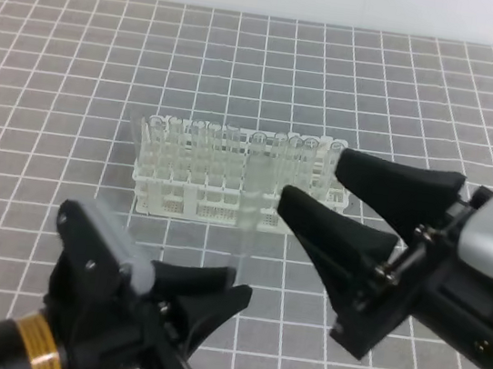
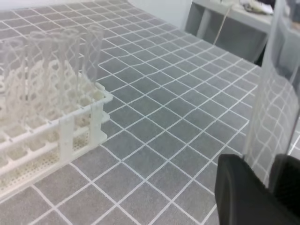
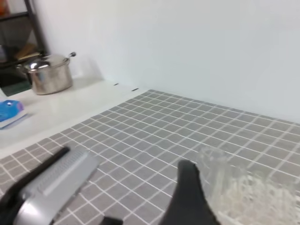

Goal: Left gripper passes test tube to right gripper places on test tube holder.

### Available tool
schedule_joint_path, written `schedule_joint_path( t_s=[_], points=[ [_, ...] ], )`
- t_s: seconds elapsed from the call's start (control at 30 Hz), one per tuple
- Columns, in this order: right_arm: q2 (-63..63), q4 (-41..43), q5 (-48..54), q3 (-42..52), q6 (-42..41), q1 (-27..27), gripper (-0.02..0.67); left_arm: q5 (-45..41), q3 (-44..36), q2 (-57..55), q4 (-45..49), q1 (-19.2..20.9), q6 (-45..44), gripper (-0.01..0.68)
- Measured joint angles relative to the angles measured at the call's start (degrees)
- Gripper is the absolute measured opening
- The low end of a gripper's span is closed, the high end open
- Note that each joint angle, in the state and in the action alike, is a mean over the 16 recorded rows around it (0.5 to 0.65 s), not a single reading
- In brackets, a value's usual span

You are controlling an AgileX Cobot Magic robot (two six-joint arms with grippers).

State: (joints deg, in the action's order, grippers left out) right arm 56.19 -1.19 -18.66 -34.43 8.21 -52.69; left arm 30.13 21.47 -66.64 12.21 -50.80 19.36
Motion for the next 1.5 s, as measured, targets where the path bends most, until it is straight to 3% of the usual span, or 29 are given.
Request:
schedule_joint_path(
  t_s=[0.5, 1.13, 1.5],
  points=[
    [8.6, 15.0, -5.1, -3.0, 14.9, 0.0, 0.457, 8.3, -3.4, 0.1, -3.3, 0.0, -3.9, 0.034],
    [14.7, 15.7, -9.6, -6.6, 15.6, 0.0, 0.452, 8.6, -3.5, 0.1, -3.4, 0.0, -5.5, 0.022],
    [15.2, 15.9, -10.1, -6.7, 16.2, 0.0, 0.393, 8.5, -3.6, 0.1, -4.0, 0.0, -5.4, 0.034]
  ],
)
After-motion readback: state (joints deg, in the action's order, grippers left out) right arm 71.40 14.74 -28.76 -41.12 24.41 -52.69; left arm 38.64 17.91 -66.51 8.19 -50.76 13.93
